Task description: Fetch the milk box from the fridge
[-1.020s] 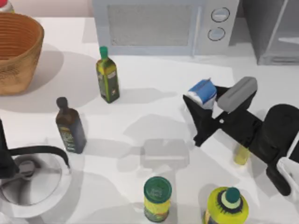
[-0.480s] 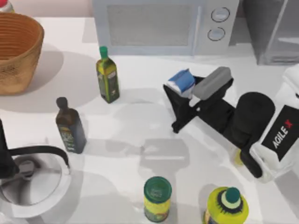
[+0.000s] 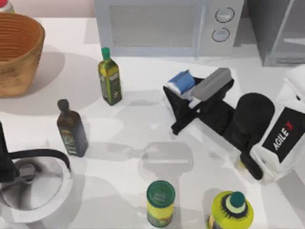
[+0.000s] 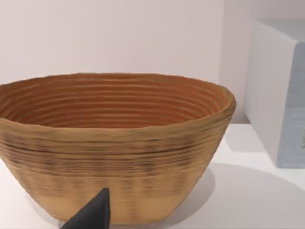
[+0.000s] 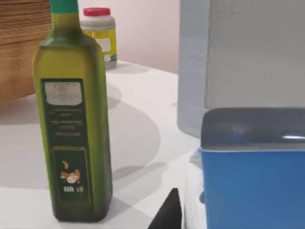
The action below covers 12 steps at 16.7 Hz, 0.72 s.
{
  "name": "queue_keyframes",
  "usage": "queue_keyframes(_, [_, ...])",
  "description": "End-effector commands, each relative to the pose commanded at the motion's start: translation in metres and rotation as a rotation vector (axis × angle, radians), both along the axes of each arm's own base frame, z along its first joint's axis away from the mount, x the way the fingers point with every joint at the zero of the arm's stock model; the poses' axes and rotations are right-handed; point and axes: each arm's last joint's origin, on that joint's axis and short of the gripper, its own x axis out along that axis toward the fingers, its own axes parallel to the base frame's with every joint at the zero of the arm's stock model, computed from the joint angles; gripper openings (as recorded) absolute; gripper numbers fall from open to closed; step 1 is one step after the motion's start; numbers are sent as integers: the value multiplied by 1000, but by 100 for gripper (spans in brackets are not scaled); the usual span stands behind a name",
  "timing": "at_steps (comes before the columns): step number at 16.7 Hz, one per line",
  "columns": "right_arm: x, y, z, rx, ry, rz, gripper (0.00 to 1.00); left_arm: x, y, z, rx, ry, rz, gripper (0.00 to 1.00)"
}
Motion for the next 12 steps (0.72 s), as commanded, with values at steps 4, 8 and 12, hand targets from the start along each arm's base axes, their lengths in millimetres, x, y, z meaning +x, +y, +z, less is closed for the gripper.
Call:
queue_keyframes(4, [0, 0, 0, 0, 0, 0, 45, 0, 0, 0, 0, 0, 0, 100])
queue_keyframes(8, [0, 0, 0, 0, 0, 0, 75, 0, 0, 0, 0, 0, 0, 100])
queue_keyframes(12, [0, 0, 0, 0, 0, 0, 100, 0, 0, 0, 0, 0, 0, 100])
